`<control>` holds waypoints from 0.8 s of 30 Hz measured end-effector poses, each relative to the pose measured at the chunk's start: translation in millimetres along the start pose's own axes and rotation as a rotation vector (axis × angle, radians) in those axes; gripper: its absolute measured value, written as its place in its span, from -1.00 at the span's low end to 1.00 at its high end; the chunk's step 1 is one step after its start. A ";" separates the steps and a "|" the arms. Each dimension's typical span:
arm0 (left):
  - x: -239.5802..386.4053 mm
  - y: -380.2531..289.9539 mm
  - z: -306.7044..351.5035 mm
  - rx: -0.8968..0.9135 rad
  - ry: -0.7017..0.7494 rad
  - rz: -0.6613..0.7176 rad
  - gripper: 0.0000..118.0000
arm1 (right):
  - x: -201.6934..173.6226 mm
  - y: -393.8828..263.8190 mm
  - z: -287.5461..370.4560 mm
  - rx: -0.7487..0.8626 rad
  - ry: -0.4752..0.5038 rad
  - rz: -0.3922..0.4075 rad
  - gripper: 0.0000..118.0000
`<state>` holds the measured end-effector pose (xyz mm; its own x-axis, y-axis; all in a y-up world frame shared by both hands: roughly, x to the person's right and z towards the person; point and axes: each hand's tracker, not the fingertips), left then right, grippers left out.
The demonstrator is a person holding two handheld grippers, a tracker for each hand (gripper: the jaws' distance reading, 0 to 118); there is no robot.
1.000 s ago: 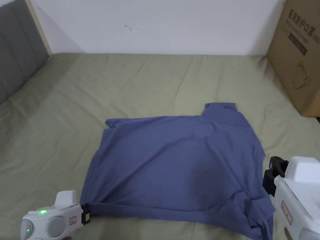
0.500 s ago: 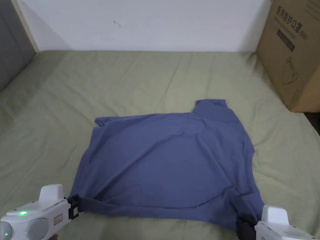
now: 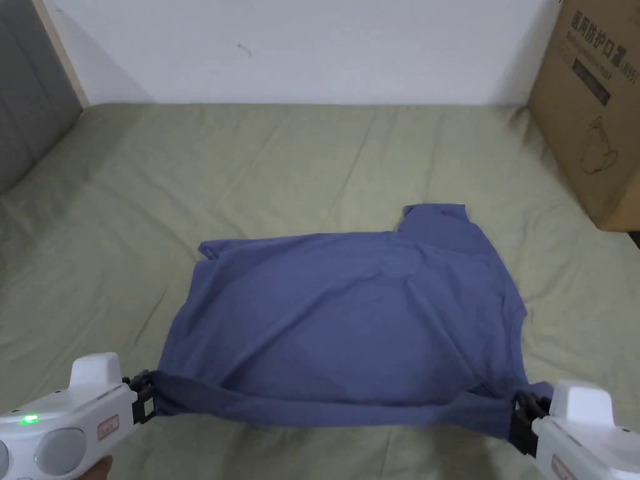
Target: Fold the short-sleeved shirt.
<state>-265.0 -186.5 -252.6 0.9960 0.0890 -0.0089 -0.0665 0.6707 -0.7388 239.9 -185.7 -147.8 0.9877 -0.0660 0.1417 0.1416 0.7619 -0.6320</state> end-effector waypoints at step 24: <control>33.7 81.3 -189.1 -0.223 0.082 -0.110 -0.94 | 21.1 67.7 -222.1 -0.246 -0.082 -0.025 -0.93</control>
<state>-225.6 -268.2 -440.3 0.9986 -0.0413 0.0317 0.0480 0.4936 -0.8684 285.0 -278.5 -356.8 0.9764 -0.0226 0.2146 0.1876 0.5800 -0.7927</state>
